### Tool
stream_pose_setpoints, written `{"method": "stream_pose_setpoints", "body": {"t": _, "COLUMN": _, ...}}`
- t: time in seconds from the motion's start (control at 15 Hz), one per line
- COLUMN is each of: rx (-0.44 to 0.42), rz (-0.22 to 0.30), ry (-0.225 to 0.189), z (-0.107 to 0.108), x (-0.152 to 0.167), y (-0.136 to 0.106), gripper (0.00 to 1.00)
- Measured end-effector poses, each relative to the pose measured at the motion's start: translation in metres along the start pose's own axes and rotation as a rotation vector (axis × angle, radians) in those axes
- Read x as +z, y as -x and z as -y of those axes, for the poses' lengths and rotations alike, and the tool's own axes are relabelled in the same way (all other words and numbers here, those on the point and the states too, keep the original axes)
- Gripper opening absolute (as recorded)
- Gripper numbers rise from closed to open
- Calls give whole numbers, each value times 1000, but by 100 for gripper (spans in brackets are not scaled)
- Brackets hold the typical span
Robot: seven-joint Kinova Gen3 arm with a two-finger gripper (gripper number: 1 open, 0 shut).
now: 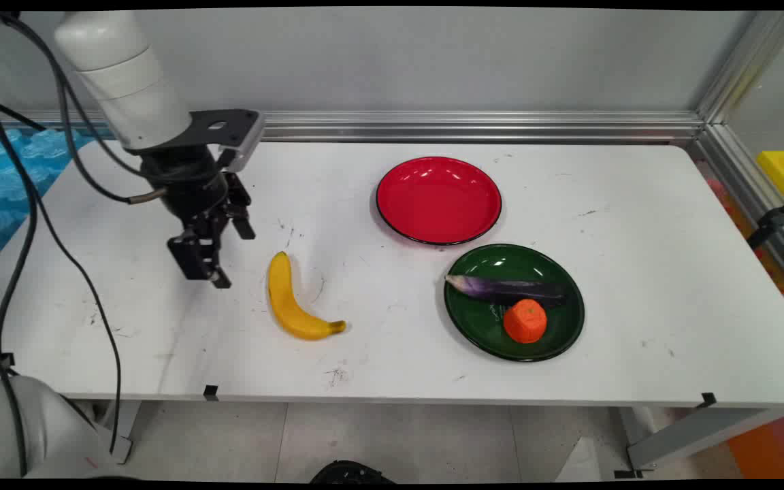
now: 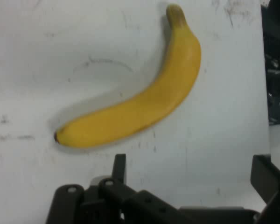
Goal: Pick up the eggplant from the green plate
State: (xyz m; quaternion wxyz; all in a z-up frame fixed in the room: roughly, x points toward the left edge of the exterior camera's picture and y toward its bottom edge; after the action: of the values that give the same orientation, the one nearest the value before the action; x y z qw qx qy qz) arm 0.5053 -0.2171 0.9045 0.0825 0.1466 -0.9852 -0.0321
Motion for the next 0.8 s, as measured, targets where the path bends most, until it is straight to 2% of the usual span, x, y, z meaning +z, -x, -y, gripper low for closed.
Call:
{"method": "stream_pose_setpoints", "body": {"t": 0.2, "rx": 0, "rz": -34, "ry": -9, "z": 7, "x": 3, "y": -23, "gripper": 100}}
{"method": "stream_pose_setpoints", "body": {"t": 0.8, "rx": 12, "rz": -182, "ry": -81, "z": 22, "x": 28, "y": -125, "gripper": 100}}
